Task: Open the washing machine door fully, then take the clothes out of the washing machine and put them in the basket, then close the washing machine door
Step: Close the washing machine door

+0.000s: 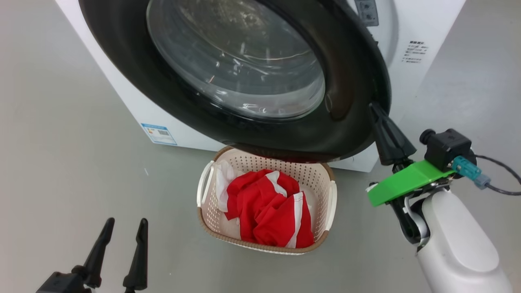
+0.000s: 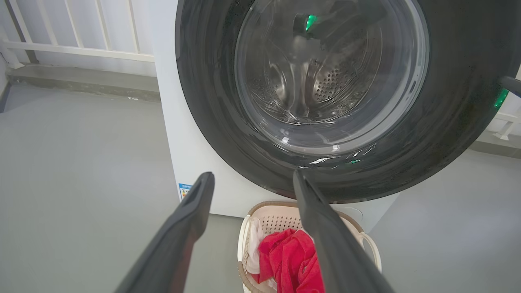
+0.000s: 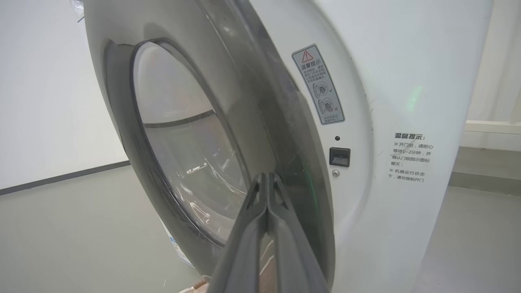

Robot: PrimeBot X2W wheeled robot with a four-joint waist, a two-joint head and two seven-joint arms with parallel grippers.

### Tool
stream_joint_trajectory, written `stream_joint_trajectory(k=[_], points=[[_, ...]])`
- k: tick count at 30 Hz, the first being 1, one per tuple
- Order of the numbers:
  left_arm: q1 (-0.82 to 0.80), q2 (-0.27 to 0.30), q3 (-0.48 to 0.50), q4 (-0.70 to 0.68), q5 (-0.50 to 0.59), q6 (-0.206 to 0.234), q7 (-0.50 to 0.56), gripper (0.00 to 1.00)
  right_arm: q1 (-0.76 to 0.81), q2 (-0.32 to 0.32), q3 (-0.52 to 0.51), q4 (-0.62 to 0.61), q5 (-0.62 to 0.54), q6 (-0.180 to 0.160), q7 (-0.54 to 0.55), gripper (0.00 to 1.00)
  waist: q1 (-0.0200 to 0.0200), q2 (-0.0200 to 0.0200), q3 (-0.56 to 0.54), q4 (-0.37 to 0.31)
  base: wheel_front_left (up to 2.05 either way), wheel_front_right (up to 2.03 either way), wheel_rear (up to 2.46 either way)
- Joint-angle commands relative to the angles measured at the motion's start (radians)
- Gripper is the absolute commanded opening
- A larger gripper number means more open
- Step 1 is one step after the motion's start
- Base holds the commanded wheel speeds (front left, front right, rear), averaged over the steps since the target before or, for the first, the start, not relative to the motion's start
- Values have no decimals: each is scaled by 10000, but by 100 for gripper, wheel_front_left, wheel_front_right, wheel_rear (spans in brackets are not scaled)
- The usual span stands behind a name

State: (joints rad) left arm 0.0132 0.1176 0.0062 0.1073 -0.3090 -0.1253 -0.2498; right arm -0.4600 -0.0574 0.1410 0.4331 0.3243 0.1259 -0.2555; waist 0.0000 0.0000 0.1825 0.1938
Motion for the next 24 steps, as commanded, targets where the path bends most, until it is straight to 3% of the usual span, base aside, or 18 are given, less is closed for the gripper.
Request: stream_joint_trajectory(k=[1, 24], points=[[-411, 197, 309, -227, -33, -54, -120, 100, -459, 71, 7, -197, 97, 48, -63, 0, 0, 0, 148, 83, 0, 0, 0], [-1298, 181, -118, -405, -270, -54, -120, 100, -2455, 72, -1595, -144, -74, 48, -63, 0, 0, 0, 1365, 527, 0, 0, 0]])
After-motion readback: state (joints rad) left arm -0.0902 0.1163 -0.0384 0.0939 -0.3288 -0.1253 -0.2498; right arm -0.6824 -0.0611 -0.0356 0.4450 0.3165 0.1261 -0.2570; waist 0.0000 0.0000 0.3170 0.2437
